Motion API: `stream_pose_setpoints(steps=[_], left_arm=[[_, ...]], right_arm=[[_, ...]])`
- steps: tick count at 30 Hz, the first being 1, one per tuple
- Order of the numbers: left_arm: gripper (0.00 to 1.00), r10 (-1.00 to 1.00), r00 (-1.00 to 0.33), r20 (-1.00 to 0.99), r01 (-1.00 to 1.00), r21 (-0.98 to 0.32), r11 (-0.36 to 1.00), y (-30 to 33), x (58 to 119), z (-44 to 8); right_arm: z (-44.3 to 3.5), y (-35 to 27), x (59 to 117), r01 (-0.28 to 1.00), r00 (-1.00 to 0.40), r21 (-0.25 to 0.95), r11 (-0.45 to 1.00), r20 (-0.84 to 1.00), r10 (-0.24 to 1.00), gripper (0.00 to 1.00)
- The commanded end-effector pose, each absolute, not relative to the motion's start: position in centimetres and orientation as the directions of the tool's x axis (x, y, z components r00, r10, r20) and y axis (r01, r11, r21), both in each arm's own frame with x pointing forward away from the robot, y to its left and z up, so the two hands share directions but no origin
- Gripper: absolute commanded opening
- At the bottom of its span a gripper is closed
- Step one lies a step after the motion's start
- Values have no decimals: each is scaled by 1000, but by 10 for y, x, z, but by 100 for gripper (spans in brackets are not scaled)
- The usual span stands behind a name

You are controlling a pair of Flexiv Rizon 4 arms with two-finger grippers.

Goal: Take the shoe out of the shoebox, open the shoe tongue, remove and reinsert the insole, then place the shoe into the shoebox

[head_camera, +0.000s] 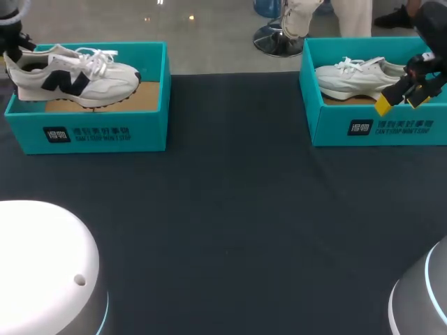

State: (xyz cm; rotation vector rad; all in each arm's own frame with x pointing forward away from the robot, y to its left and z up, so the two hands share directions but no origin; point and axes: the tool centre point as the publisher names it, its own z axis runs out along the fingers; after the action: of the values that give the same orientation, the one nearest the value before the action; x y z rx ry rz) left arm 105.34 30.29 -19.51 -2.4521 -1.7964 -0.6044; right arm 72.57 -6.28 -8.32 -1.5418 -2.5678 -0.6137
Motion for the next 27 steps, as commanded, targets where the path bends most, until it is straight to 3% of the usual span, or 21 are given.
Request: stream_pose_setpoints(steps=[1, 27], left_arm=[[0, 909, 248, 335, 927, 189, -323, 302, 1061, -197], [0, 910, 241, 338, 932, 180, -314, 294, 1078, -256]], right_arm=[[-83, -62, 729, 864, -488, 288, 413, 274, 829, 100], [-83, -62, 729, 864, -488, 288, 413, 274, 829, 100]])
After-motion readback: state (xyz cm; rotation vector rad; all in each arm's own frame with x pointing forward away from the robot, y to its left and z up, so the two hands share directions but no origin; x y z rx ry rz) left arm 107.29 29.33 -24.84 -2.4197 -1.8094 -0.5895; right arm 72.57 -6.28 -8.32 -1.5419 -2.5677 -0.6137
